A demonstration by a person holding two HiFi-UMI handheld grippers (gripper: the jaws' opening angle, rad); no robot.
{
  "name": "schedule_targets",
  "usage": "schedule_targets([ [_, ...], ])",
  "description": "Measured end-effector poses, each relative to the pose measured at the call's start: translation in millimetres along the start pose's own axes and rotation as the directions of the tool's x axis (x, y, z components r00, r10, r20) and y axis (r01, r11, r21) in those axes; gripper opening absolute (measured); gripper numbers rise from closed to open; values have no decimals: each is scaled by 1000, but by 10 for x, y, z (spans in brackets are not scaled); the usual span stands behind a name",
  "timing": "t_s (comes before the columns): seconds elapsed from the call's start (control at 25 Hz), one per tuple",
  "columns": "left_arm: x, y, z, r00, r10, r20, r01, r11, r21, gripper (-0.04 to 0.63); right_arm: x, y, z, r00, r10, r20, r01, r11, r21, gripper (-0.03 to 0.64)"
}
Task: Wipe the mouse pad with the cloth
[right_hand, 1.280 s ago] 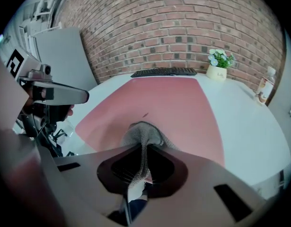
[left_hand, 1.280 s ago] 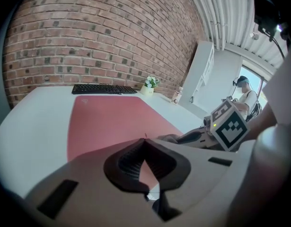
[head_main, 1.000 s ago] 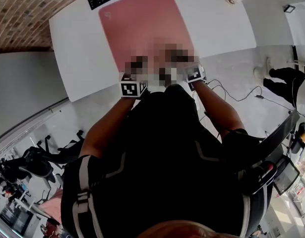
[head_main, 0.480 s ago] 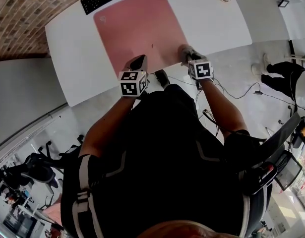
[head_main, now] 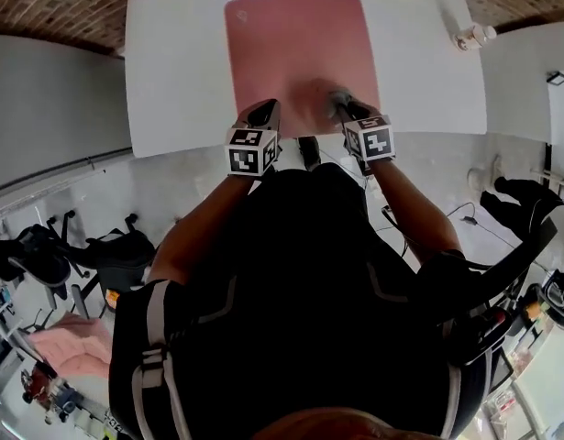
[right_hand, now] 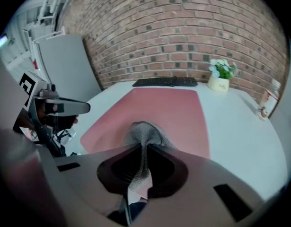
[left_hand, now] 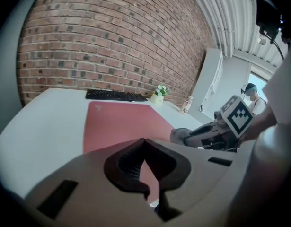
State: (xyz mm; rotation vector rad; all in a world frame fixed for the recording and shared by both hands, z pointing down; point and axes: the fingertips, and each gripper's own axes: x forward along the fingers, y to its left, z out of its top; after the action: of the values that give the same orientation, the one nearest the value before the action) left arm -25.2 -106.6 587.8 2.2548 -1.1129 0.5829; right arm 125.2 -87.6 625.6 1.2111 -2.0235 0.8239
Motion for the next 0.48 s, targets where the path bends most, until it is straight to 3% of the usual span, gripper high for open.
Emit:
schedule_targets([
  [0.2,-256,368,-4,995,97,26,-96,995,-37,0,359,653,391,989,149,-8,-148,977,-155,41],
  [0.32,-440,606,-50,978,206,41,-200,973,-112,0,593,1020,530,968,249,-40,-251,935,-252,40],
  [0.48,-650,824,-44,957,281,71,-267,950,-163,0,833,1379,695,944,323,-72,-329,893,-306,41],
])
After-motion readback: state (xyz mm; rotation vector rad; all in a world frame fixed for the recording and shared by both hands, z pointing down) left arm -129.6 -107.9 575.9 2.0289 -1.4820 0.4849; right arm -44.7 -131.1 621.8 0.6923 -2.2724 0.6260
